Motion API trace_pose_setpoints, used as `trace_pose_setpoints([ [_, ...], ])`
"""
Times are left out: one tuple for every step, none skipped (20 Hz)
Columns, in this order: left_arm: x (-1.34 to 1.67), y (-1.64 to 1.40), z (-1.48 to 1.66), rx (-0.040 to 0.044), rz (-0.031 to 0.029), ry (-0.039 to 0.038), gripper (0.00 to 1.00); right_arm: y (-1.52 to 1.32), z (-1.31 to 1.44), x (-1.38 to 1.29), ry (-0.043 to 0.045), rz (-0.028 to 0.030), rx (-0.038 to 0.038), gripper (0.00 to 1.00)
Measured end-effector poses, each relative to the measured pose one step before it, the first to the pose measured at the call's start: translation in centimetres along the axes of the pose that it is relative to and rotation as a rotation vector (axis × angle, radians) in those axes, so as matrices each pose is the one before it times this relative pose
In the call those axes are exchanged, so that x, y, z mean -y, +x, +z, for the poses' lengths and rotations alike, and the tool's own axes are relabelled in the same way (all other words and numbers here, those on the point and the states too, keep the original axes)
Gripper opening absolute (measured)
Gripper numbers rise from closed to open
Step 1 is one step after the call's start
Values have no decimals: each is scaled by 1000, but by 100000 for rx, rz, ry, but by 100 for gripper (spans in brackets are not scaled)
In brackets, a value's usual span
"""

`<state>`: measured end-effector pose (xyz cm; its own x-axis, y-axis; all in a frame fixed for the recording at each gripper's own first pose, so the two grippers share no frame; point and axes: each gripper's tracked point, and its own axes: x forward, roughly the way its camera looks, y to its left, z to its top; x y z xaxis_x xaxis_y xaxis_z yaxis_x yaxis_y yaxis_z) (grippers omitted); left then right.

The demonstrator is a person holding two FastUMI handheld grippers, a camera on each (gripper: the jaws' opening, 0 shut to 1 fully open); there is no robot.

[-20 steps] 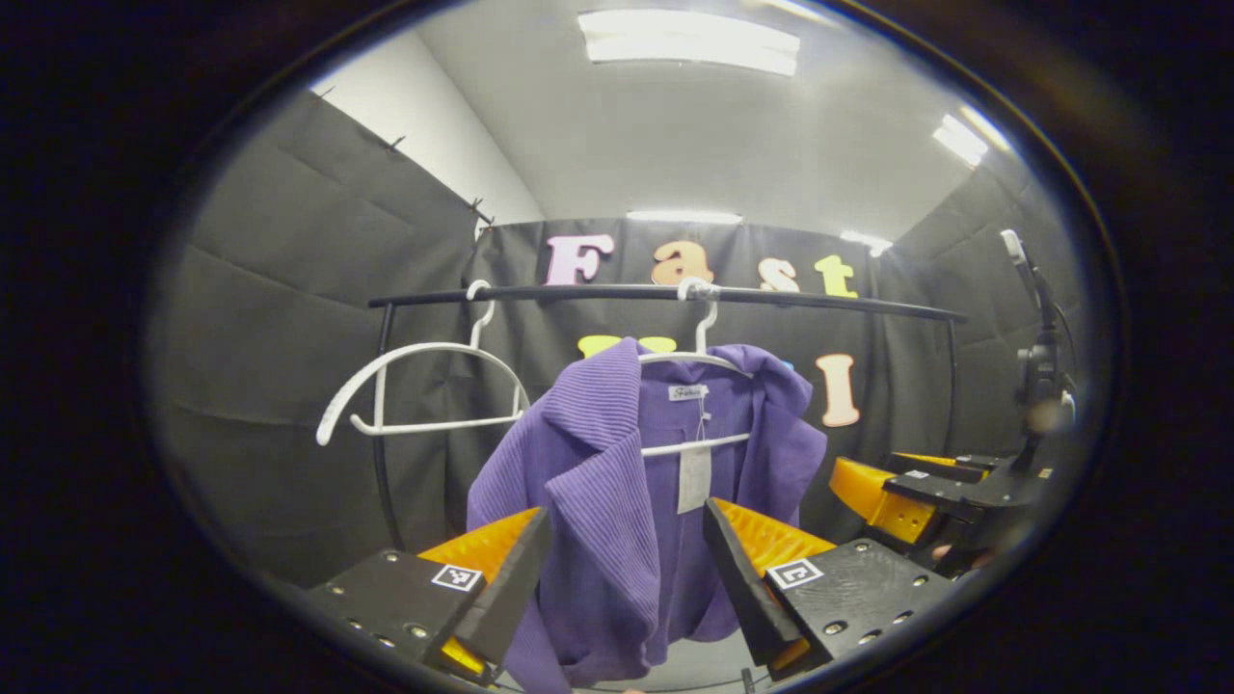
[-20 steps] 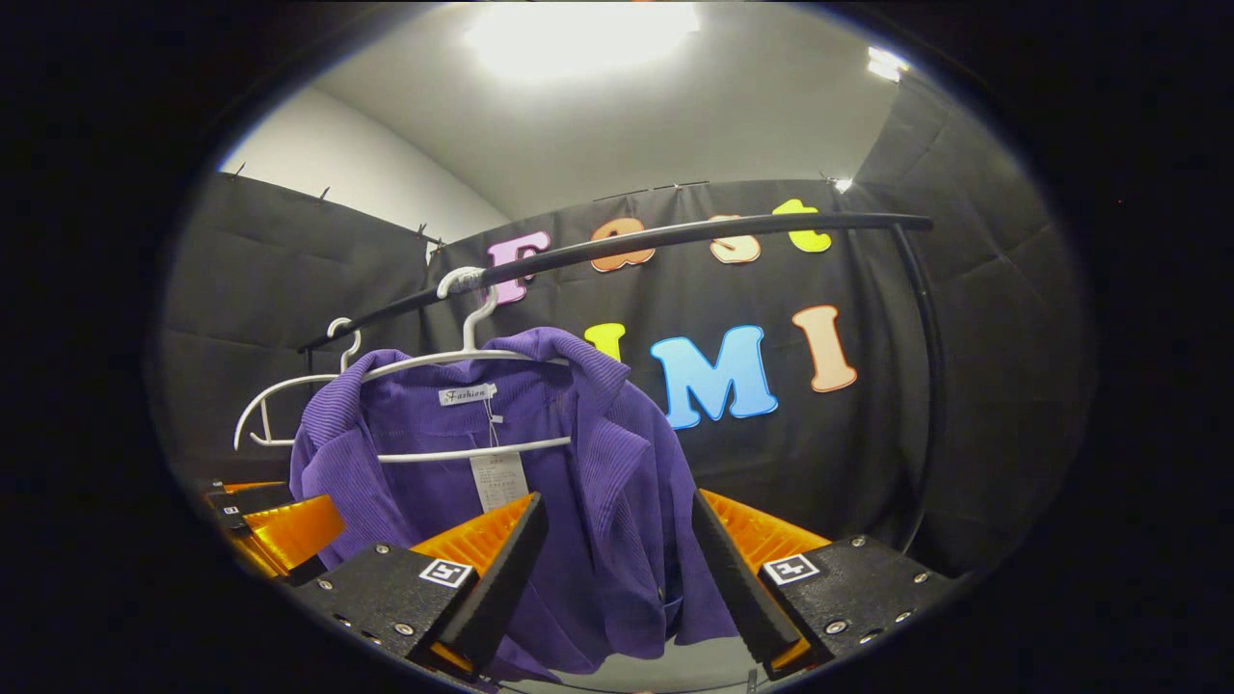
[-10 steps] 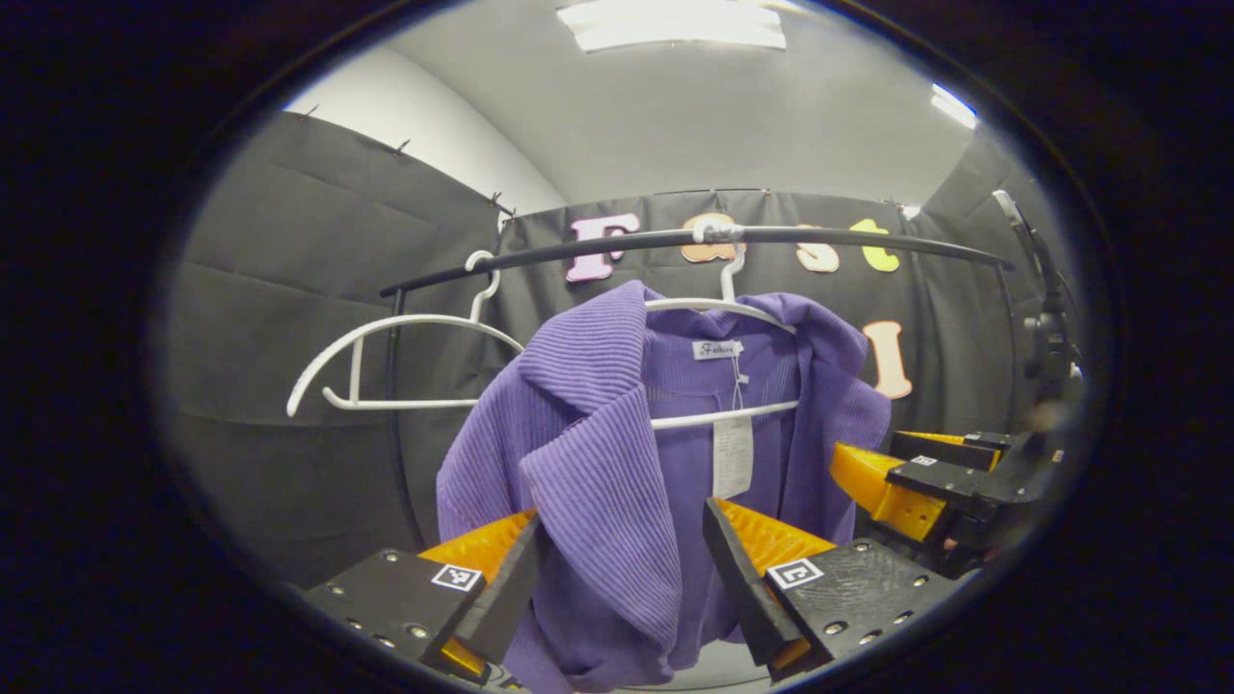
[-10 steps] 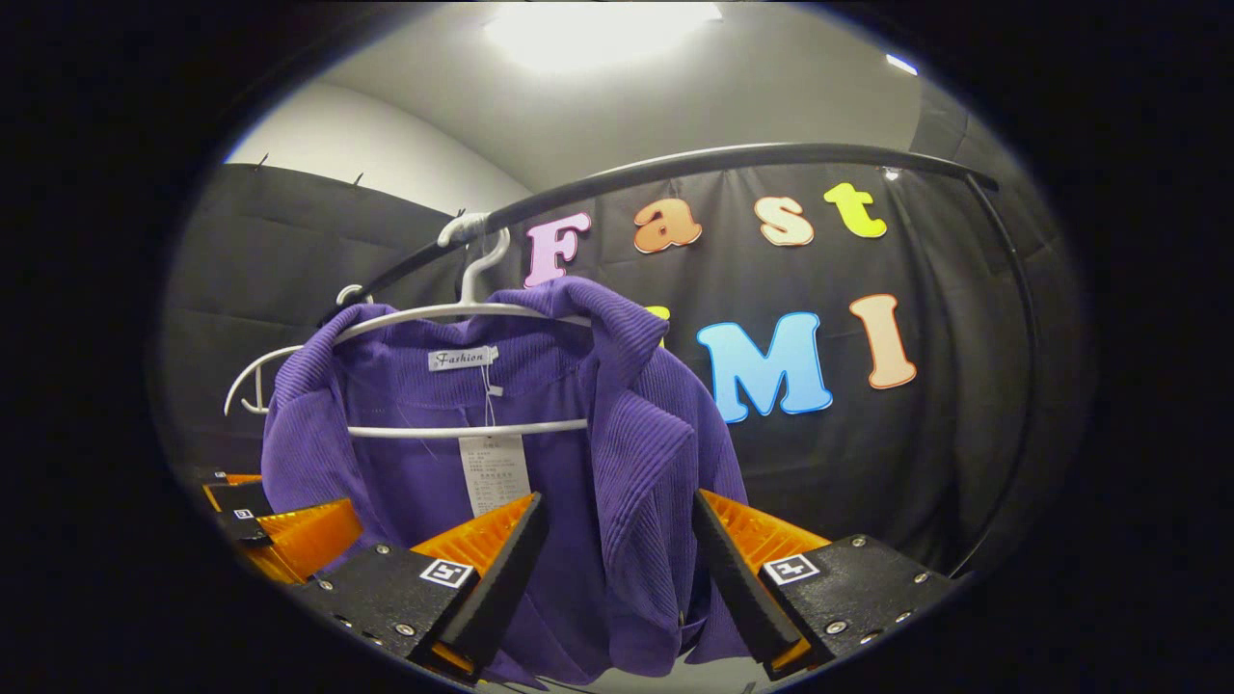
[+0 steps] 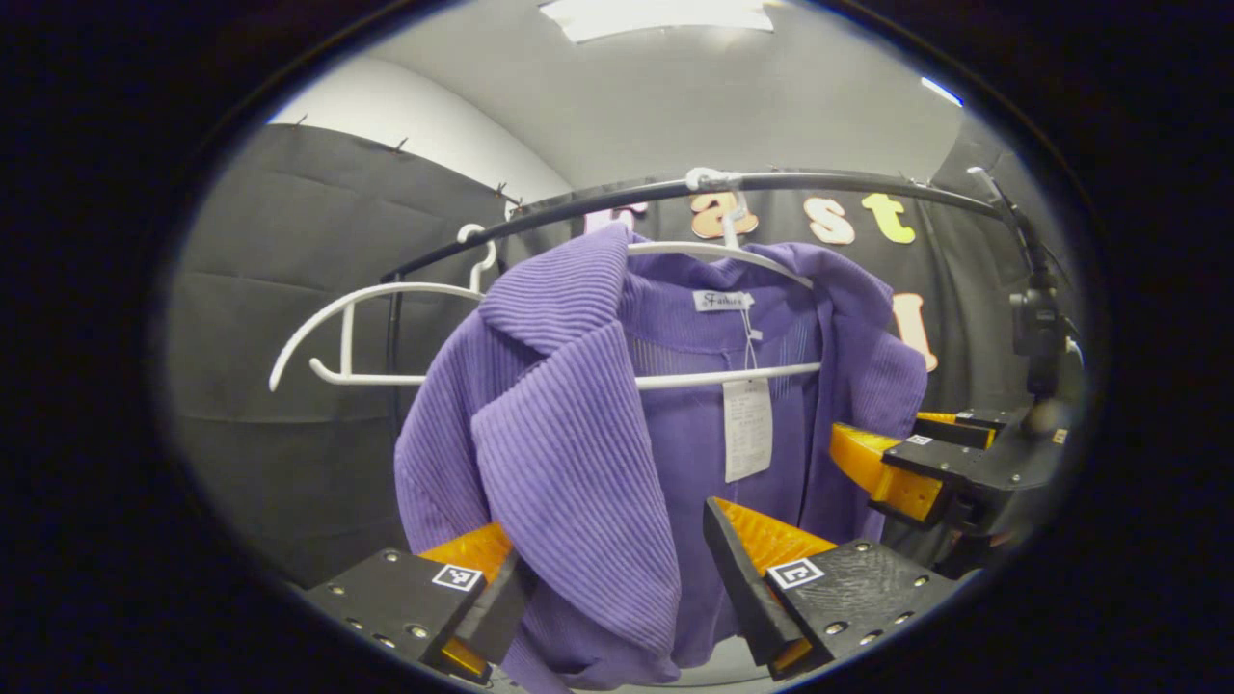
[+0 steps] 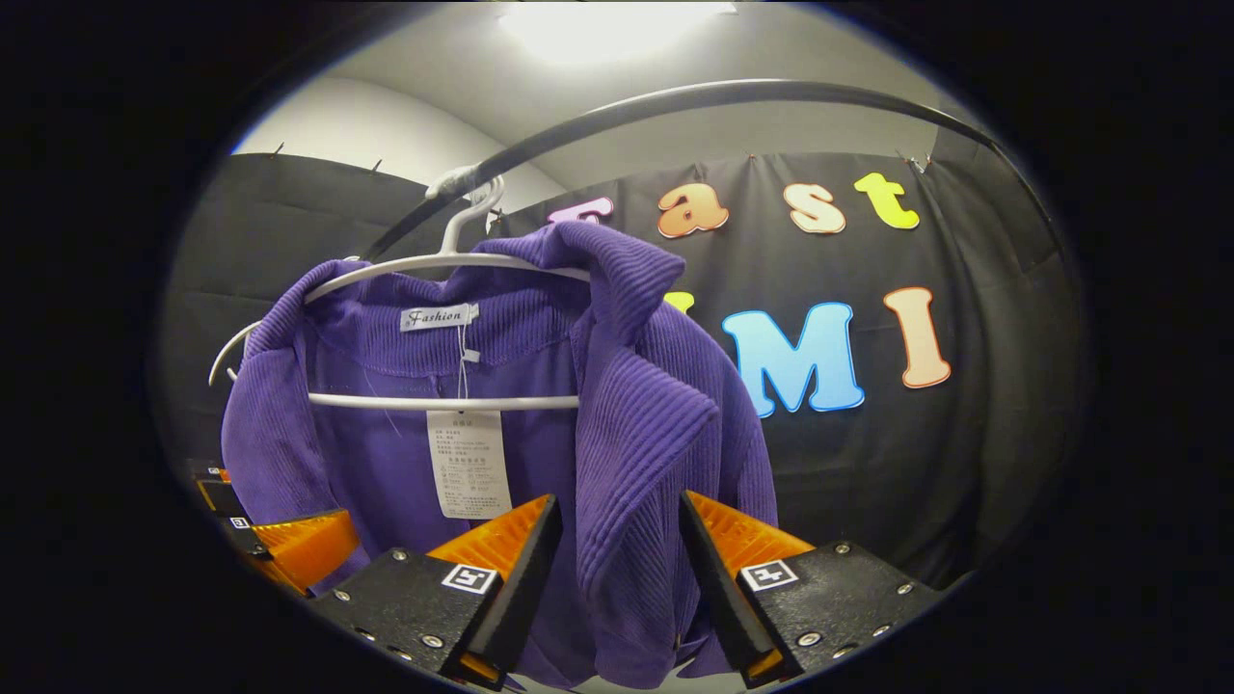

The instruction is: Grasp the clothes on the hanger with both hands and then place them into the laundry hamper below.

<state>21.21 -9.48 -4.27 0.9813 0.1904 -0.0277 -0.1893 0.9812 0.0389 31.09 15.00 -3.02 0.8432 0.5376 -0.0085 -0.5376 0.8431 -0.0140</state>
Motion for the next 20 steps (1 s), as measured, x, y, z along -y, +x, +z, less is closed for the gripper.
trace_pose_setpoints([
  [57,183,-20,-33,627,874,91,295,-395,-217,468,1061,-841,76],
  [8,106,9,4,708,562,91,251,-430,-236,513,1157,-1052,73],
  [20,74,4,-105,633,283,91,191,-406,-162,346,976,-1063,71],
  [162,75,-98,-444,41,-102,91,99,-391,-42,117,764,-1025,66],
  [241,105,-238,-774,-26,-161,91,117,-193,-41,400,759,-431,65],
  [83,-21,-157,-702,285,-163,87,157,-44,8,868,461,186,59],
  [68,-23,-38,93,498,-34,91,7,79,119,1210,180,563,55],
  [-669,-36,207,1054,3665,344,90,-20,97,141,1402,-38,388,45],
  [-215,-74,-144,-291,220,-519,75,116,33,156,1460,-154,-45,40],
  [306,40,-238,-842,-1352,-1143,60,162,108,17,1395,-107,453,26],
  [157,-7,-66,-166,-621,-561,44,-201,273,103,1271,-582,924,19],
  [29,-228,2,287,-454,-27,42,75,228,-376,1571,2014,284,5],
  [-243,320,5,38,-566,-1301,39,-184,68,-410,479,2385,-409,2],
  [383,104,288,-107,-2446,-1459,36,-317,192,-111,-1720,180,850,3],
  [-356,240,-419,32,965,-533,26,-240,456,82,-2745,-841,1742,2],
  [-180,-15,114,-187,-614,-817,16,-366,666,-130,-2243,-529,2096,1],
  [499,-406,108,-617,-2620,-2119,6,-254,743,-155,-1763,-204,1839,2],
  [301,-236,300,230,-1837,-1391,6,-180,652,-164,-1608,-143,1641,2],
  [-200,-246,314,324,276,-22,6,-98,815,-115,-1515,-65,1684,2],
  [-362,-248,205,-51,204,921,1,-94,811,-36,-1701,-32,1644,2],
])
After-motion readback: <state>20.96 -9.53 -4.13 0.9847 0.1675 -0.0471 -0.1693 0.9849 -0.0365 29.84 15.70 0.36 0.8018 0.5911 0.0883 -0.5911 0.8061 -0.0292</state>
